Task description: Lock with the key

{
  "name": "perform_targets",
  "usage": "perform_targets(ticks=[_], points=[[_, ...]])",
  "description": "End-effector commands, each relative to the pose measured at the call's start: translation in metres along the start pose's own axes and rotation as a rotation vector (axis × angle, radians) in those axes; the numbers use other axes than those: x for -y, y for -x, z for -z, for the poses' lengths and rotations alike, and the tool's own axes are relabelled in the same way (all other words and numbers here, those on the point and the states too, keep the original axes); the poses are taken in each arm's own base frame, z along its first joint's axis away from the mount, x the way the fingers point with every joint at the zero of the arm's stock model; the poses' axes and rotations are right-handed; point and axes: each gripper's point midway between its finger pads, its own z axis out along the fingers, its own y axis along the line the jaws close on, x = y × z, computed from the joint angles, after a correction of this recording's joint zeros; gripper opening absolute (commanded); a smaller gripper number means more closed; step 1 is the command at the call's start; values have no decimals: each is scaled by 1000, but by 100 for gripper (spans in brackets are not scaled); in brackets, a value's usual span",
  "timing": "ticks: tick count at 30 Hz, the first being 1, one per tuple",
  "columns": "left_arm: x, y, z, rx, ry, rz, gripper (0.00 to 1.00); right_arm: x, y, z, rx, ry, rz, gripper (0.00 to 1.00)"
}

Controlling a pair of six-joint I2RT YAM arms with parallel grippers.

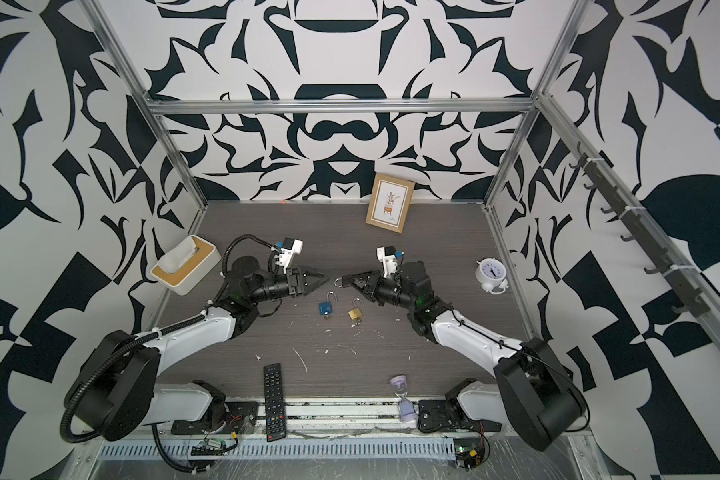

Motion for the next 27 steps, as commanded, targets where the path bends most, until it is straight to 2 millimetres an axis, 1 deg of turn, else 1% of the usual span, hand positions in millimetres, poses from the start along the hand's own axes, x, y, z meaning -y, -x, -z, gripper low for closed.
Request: perform_targets(ticks=[1,4,8,11,15,17,22,27], points=[[-6,-3,-1,0,11,-7,64,-31,8,8,40,80,94,0],[1,-3,-7,-15,-8,-19,62,-34,7,5,28,105,85,0],[11,-1,-13,-23,-29,-37,57,-36,5,-2,14,135,71,0],[11,-3,-19,-40,-34,-21,50,-40,3,-5,1,148,82,0],[11,-7,-25,-60,-38,-14,43,-35,0,-6,-10,135,77,0],[11,-8,-27,-64,-39,-13,42,-35,-1,-7,-14,141,78,0],[12,-6,-27,-59,-39,-14,35,-33,-5,-8,-30,134,75,0],[13,-5,-28,-56,-42,-24,32,-29,-8,-9,-39,131,71,0]])
